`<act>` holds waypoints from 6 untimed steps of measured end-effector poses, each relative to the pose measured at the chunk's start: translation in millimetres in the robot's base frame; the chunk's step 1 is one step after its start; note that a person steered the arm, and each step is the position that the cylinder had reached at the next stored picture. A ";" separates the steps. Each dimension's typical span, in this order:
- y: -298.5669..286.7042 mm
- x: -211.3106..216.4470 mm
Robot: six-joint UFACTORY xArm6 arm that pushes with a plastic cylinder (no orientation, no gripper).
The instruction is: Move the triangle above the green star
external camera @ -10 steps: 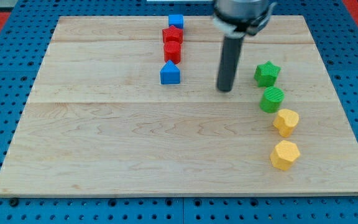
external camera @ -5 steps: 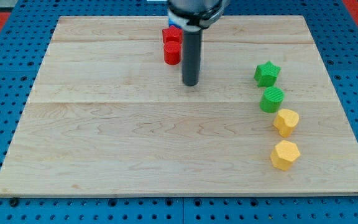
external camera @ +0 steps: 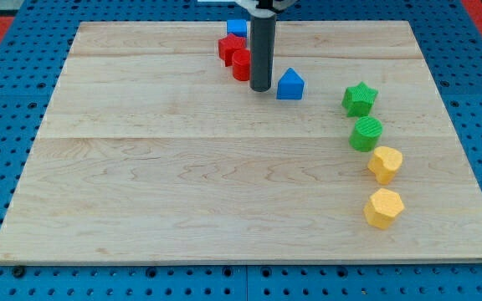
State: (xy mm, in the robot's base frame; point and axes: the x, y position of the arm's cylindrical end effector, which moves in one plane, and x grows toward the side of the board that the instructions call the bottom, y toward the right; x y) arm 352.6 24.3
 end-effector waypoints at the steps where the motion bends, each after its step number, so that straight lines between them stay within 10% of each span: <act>1: 63.4 -1.1; 6: 106.9 -37.3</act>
State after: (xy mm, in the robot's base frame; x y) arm 315.3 131.2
